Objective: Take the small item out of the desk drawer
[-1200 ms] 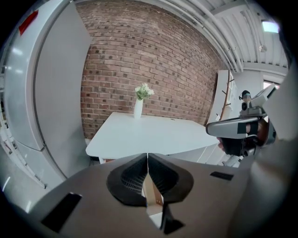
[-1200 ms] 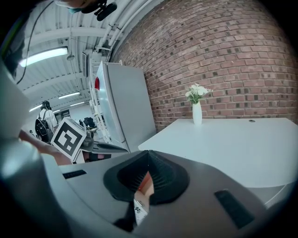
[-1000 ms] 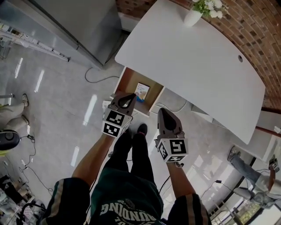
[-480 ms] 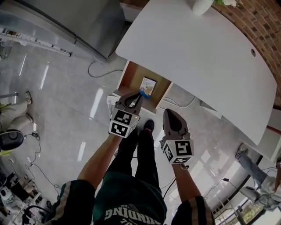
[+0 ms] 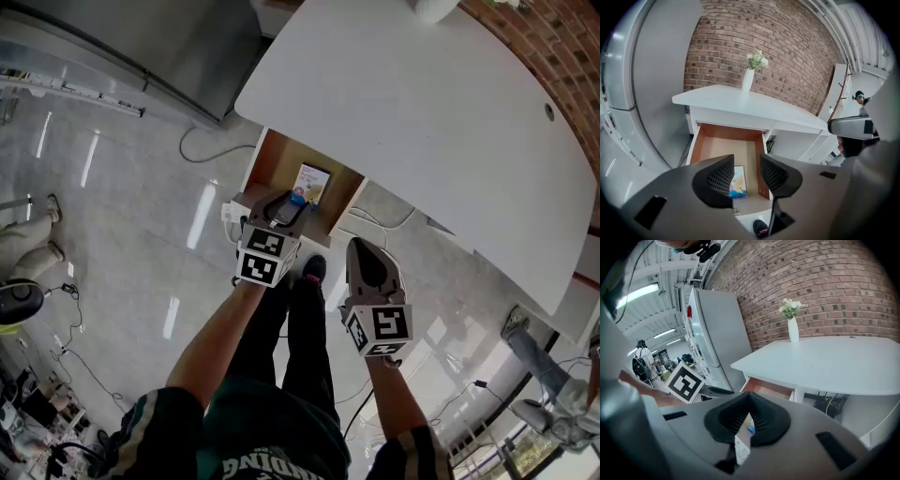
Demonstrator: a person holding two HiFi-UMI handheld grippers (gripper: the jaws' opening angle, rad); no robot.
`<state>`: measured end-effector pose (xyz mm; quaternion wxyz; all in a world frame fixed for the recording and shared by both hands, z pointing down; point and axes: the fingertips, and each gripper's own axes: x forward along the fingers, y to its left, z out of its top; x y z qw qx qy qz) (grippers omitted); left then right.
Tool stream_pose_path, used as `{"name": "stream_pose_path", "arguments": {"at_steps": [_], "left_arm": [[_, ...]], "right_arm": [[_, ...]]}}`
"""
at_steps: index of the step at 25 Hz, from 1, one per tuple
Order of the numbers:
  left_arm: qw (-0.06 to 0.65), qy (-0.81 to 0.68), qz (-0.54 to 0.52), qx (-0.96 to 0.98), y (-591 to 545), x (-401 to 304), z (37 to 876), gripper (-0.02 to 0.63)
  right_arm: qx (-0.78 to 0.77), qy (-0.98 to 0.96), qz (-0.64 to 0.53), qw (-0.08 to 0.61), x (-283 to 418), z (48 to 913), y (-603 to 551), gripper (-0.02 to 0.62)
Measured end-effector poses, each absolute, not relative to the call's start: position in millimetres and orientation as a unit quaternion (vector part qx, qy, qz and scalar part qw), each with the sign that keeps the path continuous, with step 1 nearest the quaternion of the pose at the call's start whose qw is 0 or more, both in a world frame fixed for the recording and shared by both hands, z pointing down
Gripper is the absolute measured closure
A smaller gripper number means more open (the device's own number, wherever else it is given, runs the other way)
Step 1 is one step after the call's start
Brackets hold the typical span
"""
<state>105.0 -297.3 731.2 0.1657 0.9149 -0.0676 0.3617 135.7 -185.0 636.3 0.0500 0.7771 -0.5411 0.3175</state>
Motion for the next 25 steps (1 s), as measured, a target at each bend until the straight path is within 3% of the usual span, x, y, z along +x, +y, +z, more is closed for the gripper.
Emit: {"name": "stream_pose_path", "arguments": {"at_steps": [21, 25], "left_arm": [[0.192, -0.122, 0.411, 0.883, -312, 156, 813, 0.318], [0.191, -0.124, 0.439, 0.869, -309, 162, 837, 0.262]], "right_arm": [[0.785, -0.508, 0.351, 0.051, 160, 689, -176, 0.572], [0.782, -0.505, 0.362, 0.052, 154, 701, -170, 0.572]]}}
